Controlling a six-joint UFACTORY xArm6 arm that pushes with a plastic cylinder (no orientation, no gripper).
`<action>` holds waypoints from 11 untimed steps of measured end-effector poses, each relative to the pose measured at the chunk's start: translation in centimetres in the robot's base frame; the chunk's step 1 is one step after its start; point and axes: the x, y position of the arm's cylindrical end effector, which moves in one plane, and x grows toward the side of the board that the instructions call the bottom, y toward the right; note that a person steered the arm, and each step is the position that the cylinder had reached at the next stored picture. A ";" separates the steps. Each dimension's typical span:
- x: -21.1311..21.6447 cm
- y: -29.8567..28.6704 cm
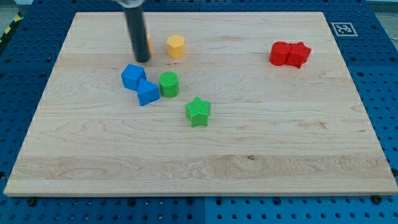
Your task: Move blue cube into the green circle
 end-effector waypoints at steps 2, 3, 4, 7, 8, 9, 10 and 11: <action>3.7 -4.7; 5.6 -4.1; 5.6 -2.7; 4.9 -1.3; 4.9 0.6; 4.9 1.8; 4.9 2.9; 4.4 2.3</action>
